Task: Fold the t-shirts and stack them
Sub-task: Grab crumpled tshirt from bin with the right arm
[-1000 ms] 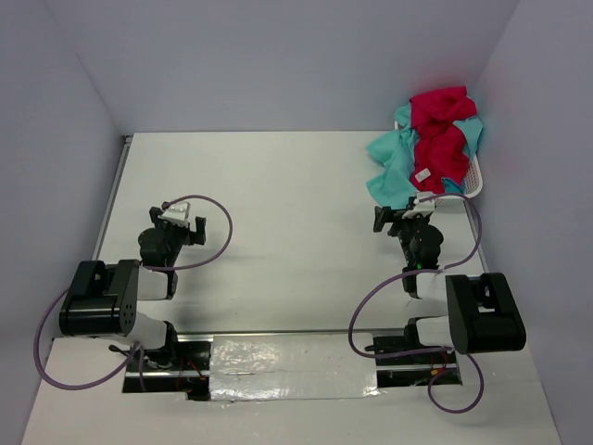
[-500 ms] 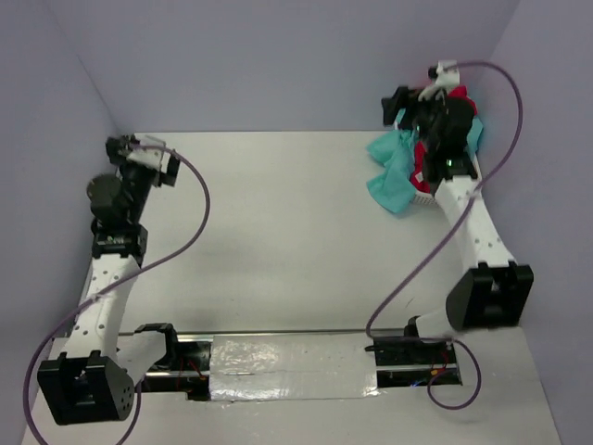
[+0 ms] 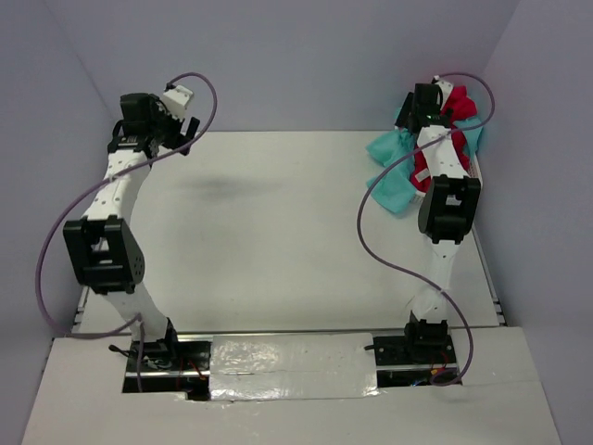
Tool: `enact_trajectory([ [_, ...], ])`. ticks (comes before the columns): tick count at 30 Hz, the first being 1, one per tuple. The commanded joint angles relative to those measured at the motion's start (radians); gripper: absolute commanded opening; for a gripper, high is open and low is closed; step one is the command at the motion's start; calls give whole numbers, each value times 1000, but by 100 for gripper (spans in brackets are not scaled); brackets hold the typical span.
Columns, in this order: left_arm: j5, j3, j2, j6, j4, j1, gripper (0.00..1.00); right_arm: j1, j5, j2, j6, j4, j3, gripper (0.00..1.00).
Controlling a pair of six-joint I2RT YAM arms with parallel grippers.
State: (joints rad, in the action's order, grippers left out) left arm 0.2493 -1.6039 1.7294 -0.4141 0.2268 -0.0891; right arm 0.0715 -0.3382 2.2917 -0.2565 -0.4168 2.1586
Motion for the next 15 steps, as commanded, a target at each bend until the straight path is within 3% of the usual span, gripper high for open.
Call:
enact_trajectory([
  [1, -7, -160, 90, 58, 150, 6, 96, 14, -168, -38, 49, 163, 15, 94],
  [6, -39, -188, 157, 51, 149, 22, 95, 19, -269, 122, 183, 194, 177, 95],
  [11, -87, -176, 156, 0, 132, 43, 95, 34, -122, 172, 235, 314, 204, 88],
  [15, -107, -169, 145, -23, 134, 52, 95, 50, 4, 219, 202, 244, 268, 89],
])
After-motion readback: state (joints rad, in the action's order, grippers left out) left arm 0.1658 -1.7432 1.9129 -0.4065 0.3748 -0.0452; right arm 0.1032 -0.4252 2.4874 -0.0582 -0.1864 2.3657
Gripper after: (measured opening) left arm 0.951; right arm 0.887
